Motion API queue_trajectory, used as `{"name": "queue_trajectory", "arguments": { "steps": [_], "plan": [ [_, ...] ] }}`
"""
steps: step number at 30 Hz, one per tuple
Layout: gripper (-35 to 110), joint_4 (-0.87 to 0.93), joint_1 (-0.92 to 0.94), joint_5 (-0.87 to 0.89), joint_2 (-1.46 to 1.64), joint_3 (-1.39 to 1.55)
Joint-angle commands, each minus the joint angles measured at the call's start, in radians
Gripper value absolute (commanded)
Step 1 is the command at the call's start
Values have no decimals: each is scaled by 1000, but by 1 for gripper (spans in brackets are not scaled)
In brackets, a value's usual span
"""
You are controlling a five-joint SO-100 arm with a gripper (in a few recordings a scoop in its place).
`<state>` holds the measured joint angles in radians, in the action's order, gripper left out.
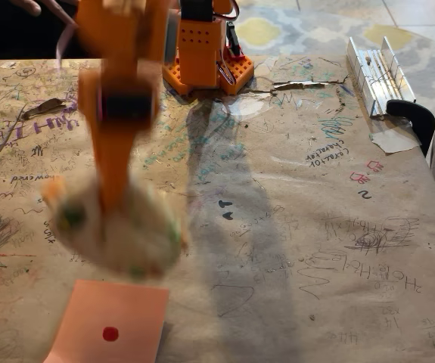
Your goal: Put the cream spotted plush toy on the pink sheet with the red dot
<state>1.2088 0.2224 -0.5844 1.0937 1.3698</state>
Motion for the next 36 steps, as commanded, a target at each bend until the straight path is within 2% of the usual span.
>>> {"name": "queue_trajectory", "arguments": {
  "steps": [1, 3, 9, 11, 15, 17, 19, 20, 22, 28, 32, 36],
  "plan": [
    [69, 446, 31, -52, -382, -1600],
    [65, 537, 49, -67, -431, -1634],
    [53, 546, 103, -58, -469, -1634],
    [34, 545, 104, -61, -469, -1634],
    [9, 506, 75, -87, -454, -1634],
    [8, 476, 63, -98, -439, -1632],
    [14, 545, 51, -156, -425, -1632],
    [10, 552, 48, -156, -397, -1577],
    [0, 548, 57, -204, -222, -1255],
    [0, 515, 98, -273, 262, -430],
    [0, 273, 130, -285, 479, 120],
    [0, 129, 176, -301, 408, 334]
  ]
}}
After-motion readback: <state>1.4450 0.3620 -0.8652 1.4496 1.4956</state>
